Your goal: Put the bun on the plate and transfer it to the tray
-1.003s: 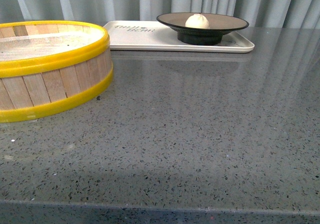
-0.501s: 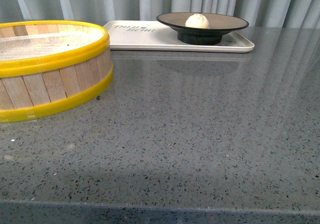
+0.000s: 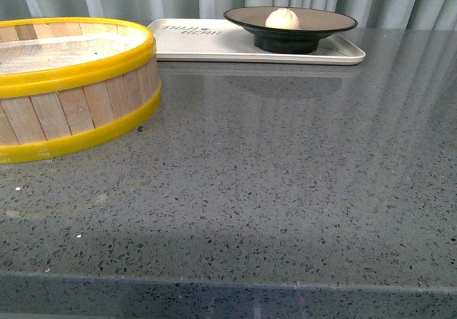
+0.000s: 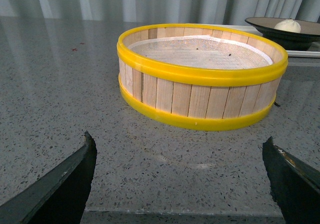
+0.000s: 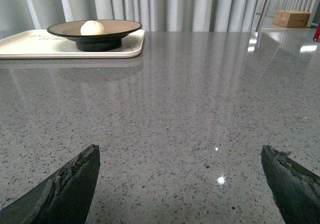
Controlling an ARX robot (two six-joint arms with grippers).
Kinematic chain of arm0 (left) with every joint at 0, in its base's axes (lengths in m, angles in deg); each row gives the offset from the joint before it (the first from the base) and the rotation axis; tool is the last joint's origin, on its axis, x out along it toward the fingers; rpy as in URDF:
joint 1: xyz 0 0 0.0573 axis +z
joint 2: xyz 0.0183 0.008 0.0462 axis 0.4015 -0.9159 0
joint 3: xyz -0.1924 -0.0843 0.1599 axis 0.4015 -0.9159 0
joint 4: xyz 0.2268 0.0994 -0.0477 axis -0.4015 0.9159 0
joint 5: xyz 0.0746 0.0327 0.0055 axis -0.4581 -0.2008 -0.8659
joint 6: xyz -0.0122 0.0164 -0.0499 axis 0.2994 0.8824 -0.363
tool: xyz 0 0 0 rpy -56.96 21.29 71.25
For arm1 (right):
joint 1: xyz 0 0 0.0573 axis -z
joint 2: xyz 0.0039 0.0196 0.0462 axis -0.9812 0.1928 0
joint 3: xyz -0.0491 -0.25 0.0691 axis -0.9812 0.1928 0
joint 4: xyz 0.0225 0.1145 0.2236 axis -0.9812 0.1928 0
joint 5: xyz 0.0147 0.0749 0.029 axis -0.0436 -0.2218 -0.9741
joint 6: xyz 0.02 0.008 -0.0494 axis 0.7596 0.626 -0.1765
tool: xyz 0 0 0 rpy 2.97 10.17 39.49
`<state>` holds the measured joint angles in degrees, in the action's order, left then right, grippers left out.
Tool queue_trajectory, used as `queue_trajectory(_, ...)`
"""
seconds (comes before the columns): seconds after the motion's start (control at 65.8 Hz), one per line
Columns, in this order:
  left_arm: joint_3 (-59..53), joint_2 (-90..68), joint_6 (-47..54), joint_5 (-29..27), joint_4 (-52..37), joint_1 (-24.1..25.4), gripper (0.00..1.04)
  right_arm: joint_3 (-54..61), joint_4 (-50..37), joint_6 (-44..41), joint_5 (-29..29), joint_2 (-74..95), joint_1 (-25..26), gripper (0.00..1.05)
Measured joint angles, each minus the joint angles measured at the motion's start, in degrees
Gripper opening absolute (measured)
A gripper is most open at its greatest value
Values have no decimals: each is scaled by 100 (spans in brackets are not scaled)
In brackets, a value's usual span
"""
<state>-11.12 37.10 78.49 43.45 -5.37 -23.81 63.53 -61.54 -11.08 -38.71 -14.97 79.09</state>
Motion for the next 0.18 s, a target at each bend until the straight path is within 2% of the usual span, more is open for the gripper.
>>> queue_trajectory(0.182, 0, 0, 0, 0, 0, 0, 98, 0, 0, 0, 0, 0, 0, 96)
